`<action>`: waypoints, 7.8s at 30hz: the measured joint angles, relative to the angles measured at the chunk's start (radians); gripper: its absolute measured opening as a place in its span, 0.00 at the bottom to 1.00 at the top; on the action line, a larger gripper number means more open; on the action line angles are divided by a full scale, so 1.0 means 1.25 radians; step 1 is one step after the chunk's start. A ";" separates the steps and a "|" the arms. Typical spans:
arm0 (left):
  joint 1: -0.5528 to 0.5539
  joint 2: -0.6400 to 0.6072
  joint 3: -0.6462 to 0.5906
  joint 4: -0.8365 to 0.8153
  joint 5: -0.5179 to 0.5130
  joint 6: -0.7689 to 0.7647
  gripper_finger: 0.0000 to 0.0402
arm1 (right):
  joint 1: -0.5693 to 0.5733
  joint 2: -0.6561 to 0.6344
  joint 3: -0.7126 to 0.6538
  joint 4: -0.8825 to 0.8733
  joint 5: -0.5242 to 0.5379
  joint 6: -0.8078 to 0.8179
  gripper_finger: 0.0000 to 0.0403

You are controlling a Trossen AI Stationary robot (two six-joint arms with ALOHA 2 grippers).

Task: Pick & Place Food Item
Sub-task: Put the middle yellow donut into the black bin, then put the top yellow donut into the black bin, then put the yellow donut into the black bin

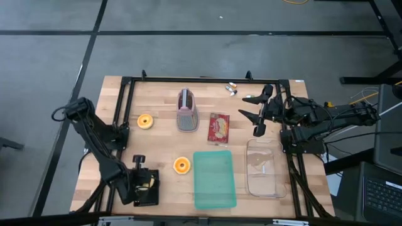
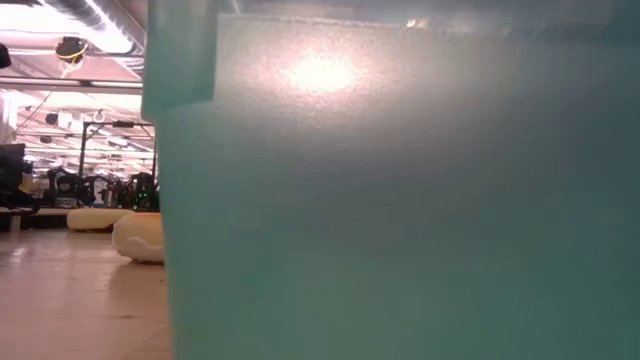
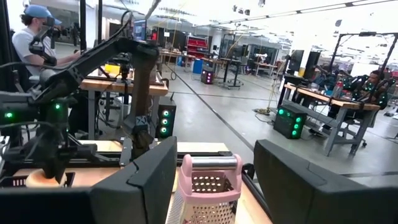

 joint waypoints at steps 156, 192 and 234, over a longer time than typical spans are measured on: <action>0.722 -0.362 -0.132 -0.053 0.365 0.165 0.04 | 0.000 0.001 0.000 -0.031 -0.209 -0.005 0.53; 0.140 -0.101 -0.126 0.255 0.286 -0.282 0.04 | 0.000 0.000 0.000 0.000 -0.209 -0.005 0.53; 0.219 -0.294 -0.126 0.218 0.194 -0.160 0.54 | 0.000 -0.002 0.000 0.021 -0.212 -0.026 0.53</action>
